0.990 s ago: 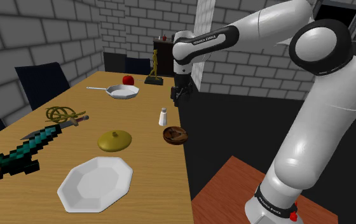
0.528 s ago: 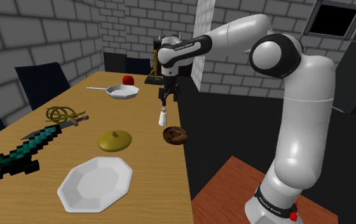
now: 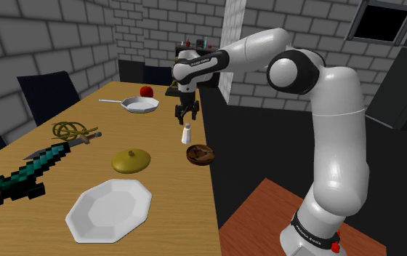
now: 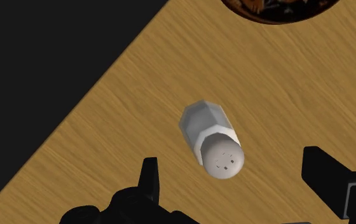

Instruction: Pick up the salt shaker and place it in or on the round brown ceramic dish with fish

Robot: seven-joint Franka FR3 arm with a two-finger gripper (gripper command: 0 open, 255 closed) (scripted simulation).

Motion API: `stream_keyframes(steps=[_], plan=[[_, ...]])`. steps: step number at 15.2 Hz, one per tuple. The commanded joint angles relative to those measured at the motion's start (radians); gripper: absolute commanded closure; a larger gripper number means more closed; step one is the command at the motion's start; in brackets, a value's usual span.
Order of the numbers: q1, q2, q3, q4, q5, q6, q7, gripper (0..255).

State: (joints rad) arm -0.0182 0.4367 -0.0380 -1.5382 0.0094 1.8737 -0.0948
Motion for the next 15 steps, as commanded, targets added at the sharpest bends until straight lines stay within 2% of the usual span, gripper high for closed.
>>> stream_keyframes(steps=[1, 10, 11, 15], plan=[[-0.001, 0.007, 0.0, -0.018, 0.0, 0.025, -0.001, 0], [-0.001, 0.01, 0.0, -0.034, 0.0, 0.045, -0.002, 0], [-0.001, 0.01, 0.0, -0.034, 0.0, 0.045, -0.002, 255], [-0.001, 0.01, 0.0, -0.034, 0.0, 0.045, -0.002, 255]])
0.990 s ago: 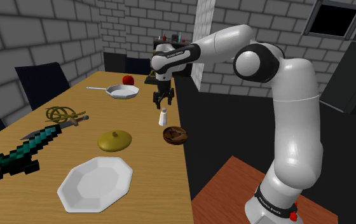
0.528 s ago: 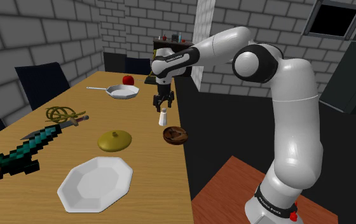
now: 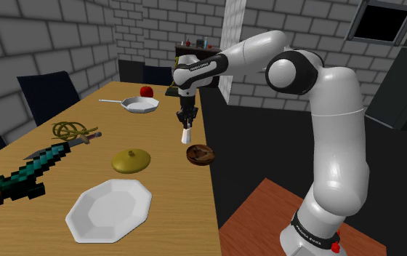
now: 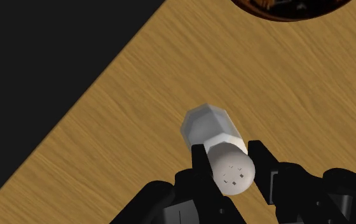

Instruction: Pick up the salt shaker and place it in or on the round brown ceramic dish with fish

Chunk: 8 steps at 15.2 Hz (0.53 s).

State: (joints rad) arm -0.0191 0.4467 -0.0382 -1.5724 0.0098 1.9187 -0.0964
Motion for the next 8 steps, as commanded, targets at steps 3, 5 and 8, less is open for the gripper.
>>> stream_keyframes(steps=[3, 5, 8], plan=[[0.0, 0.0, 0.0, -0.001, 0.0, 0.0, 0.0, 255], [0.0, 0.0, 0.0, 0.0, 0.0, 0.0, 0.0, 255], [0.0, -0.012, 0.0, 0.022, 0.0, -0.035, 0.0, 255]])
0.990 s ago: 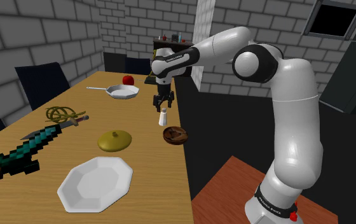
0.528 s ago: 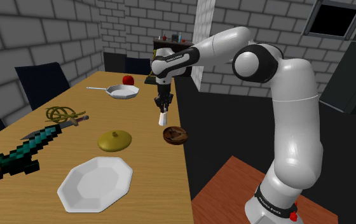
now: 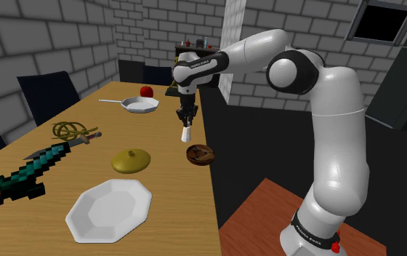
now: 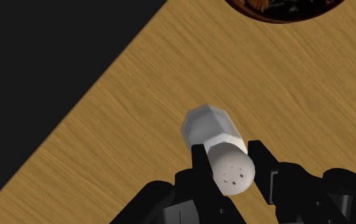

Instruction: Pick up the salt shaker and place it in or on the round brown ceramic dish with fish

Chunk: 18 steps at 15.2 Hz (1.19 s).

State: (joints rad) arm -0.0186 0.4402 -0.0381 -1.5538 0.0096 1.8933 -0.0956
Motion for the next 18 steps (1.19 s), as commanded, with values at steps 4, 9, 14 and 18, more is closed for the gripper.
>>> stream_keyframes(steps=[4, 9, 14, 18], plan=[[0.0, -0.018, -0.001, 0.039, -0.001, -0.057, 0.0, 255], [-0.001, -0.03, -0.001, 0.089, -0.001, -0.119, 0.0, 255], [-0.001, -0.036, -0.001, 0.147, -0.002, -0.183, 0.0, 255], [-0.001, -0.036, -0.001, 0.201, -0.002, -0.237, -0.001, 255]])
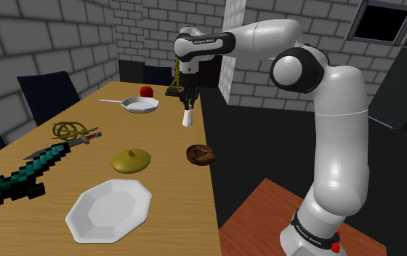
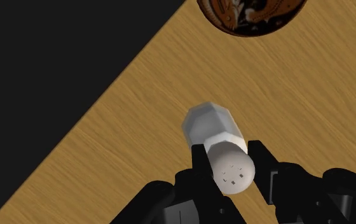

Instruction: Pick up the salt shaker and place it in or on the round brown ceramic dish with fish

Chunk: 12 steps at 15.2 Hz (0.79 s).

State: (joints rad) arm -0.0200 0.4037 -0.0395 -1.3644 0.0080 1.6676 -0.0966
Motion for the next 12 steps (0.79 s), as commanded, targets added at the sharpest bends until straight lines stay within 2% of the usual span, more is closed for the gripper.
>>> stream_keyframes(steps=[1, 3, 7, 12], plan=[[0.0, 0.001, 0.0, 0.026, 0.0, -0.025, 0.0, 255], [0.0, 0.002, 0.0, 0.042, 0.0, -0.04, 0.0, 255], [0.022, -0.175, 0.009, -0.177, -0.006, 0.002, 0.03, 255], [0.046, -0.371, 0.026, -0.387, -0.008, 0.016, 0.071, 255]])
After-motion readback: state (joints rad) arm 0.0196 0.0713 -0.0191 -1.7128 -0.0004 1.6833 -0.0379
